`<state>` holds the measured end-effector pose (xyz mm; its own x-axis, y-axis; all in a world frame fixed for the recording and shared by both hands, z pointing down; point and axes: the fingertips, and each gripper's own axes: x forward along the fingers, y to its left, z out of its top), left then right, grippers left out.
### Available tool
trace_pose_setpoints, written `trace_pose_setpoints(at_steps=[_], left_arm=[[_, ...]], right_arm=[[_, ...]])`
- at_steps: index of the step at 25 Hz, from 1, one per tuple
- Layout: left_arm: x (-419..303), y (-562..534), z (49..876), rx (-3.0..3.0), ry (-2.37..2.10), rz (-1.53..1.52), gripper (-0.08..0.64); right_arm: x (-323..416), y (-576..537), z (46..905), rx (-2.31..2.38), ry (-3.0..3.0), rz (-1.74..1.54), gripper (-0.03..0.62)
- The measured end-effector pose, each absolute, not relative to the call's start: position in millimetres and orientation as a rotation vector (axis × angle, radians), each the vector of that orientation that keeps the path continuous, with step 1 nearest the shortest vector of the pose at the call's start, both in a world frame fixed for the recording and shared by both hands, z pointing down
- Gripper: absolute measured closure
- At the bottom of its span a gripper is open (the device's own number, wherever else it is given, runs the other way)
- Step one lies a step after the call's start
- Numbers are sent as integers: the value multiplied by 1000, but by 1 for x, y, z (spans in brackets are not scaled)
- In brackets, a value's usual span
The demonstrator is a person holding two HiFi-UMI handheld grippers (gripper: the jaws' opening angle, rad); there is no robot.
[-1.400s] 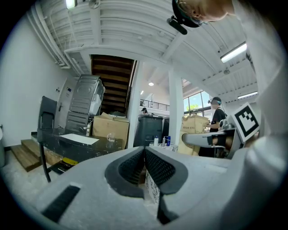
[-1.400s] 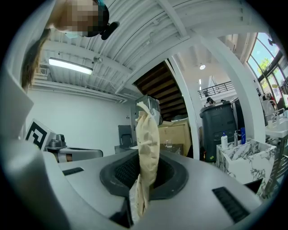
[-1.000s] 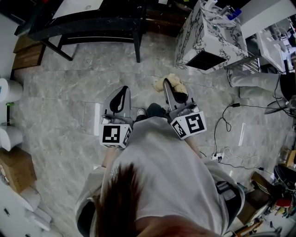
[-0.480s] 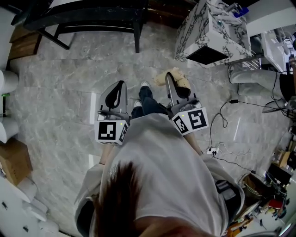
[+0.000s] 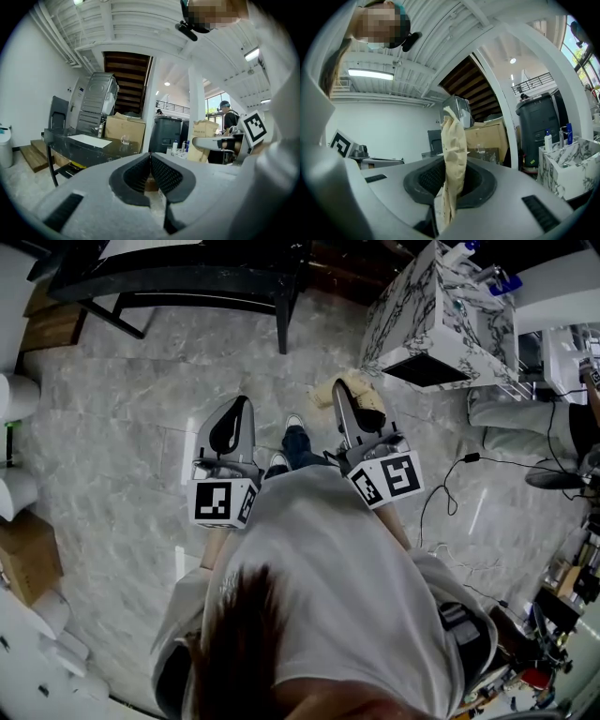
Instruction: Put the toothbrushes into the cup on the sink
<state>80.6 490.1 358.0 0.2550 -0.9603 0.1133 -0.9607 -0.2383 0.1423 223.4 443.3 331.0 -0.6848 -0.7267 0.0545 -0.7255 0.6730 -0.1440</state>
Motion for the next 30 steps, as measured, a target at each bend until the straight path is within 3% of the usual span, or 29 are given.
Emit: trace_pose_setpoints(at_steps=[14, 30], left_arm=[[83, 418, 353, 2273, -1956, -19, 543], [82, 398, 357, 2245, -1963, 0, 543]], right_arm=[[223, 357, 338, -1111, 2919, -265, 548], [228, 333, 351, -1127, 2921, -332, 549]])
